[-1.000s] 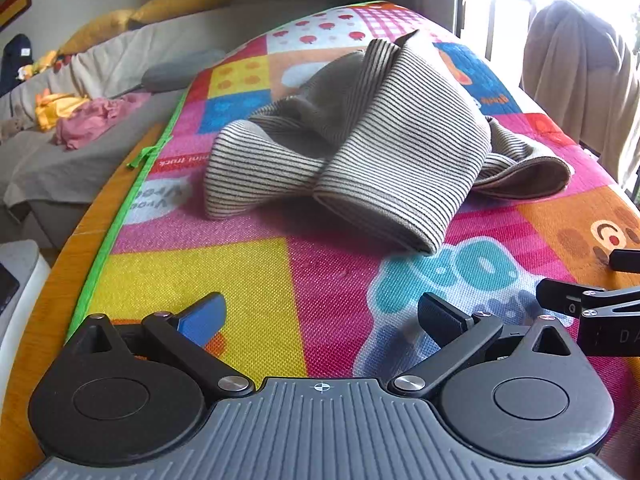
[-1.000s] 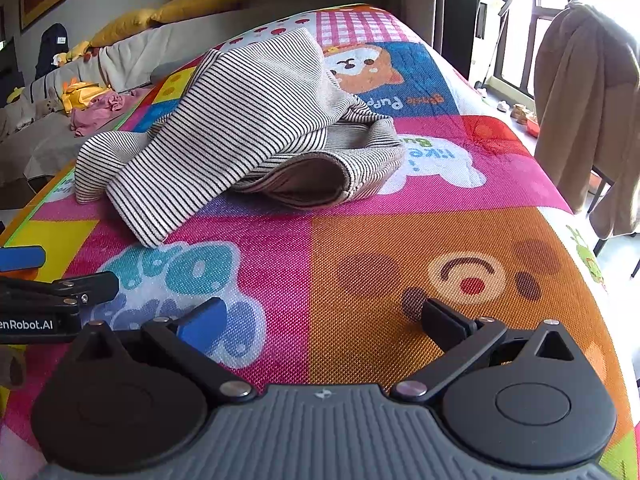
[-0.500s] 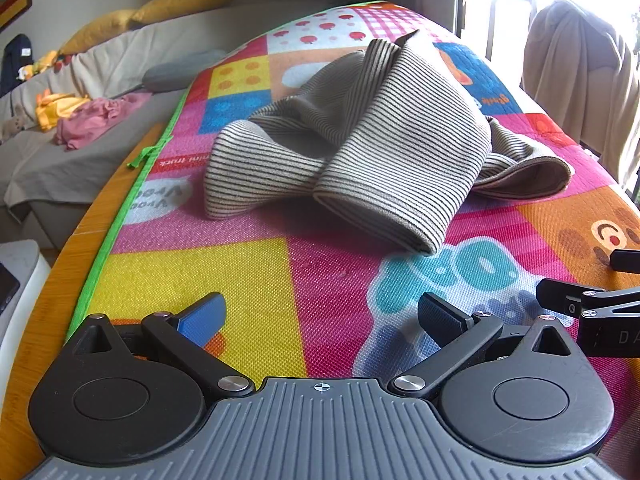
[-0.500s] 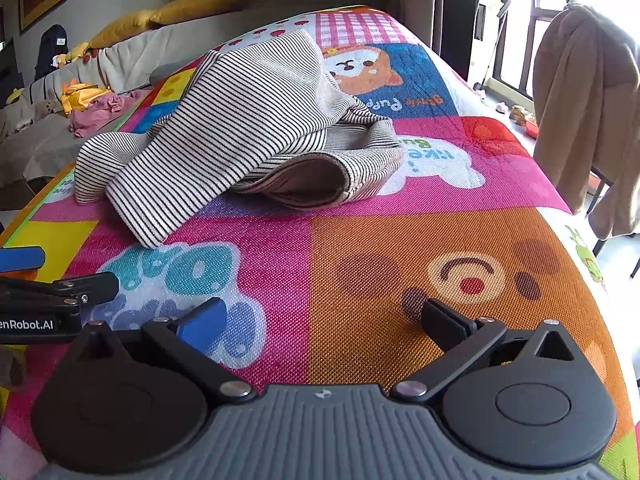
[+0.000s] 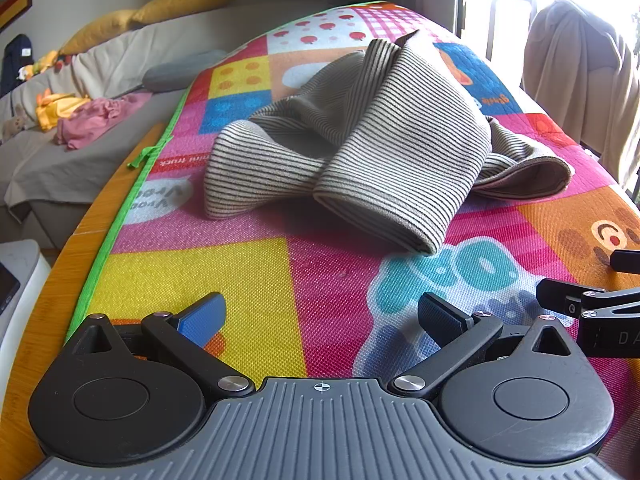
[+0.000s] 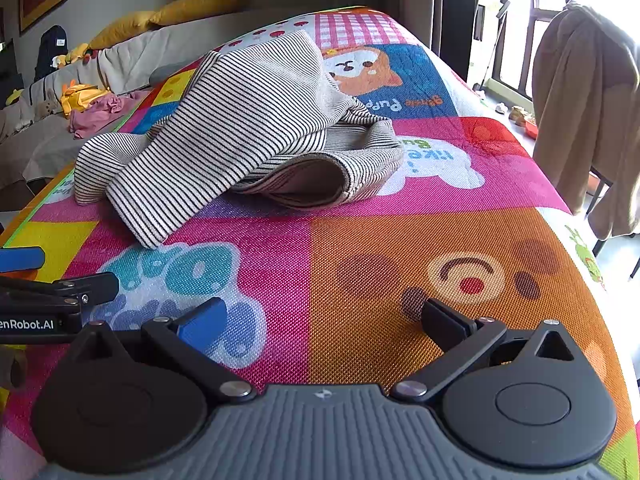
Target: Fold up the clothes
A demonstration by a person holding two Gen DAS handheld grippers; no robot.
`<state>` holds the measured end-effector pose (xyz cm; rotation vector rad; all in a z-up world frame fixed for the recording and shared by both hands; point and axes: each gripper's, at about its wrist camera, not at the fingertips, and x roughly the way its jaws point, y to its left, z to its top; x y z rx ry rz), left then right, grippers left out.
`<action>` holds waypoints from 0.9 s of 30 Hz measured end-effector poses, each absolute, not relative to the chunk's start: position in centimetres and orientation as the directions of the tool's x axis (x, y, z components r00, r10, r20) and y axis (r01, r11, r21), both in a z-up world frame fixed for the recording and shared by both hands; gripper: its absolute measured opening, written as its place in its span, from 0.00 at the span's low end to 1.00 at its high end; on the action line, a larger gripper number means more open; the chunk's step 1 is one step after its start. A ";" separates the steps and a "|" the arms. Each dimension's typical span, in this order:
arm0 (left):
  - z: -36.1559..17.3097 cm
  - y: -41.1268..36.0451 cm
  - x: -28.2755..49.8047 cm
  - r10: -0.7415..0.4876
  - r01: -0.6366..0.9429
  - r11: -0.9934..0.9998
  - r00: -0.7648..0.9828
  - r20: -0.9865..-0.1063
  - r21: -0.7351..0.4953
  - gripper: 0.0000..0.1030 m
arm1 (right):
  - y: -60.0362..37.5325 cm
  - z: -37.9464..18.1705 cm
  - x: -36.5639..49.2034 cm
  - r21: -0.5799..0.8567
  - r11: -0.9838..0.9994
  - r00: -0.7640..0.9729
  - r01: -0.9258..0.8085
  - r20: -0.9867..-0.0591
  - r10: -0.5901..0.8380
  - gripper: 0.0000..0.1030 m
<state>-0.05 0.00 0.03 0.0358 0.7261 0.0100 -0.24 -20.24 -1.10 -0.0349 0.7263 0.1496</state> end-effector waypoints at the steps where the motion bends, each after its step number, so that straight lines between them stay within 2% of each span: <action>1: 0.0 0.0 -0.1 0.022 0.003 0.999 0.748 -0.664 0.036 1.00 | -20.3 -1.2 -0.3 0.020 0.989 0.738 -0.148 -0.663 0.124 1.00; 27: 0.0 0.0 0.0 0.023 0.002 0.999 0.748 -0.664 0.037 1.00 | -20.1 -1.3 -0.4 0.017 0.989 0.739 -0.144 -0.663 0.119 1.00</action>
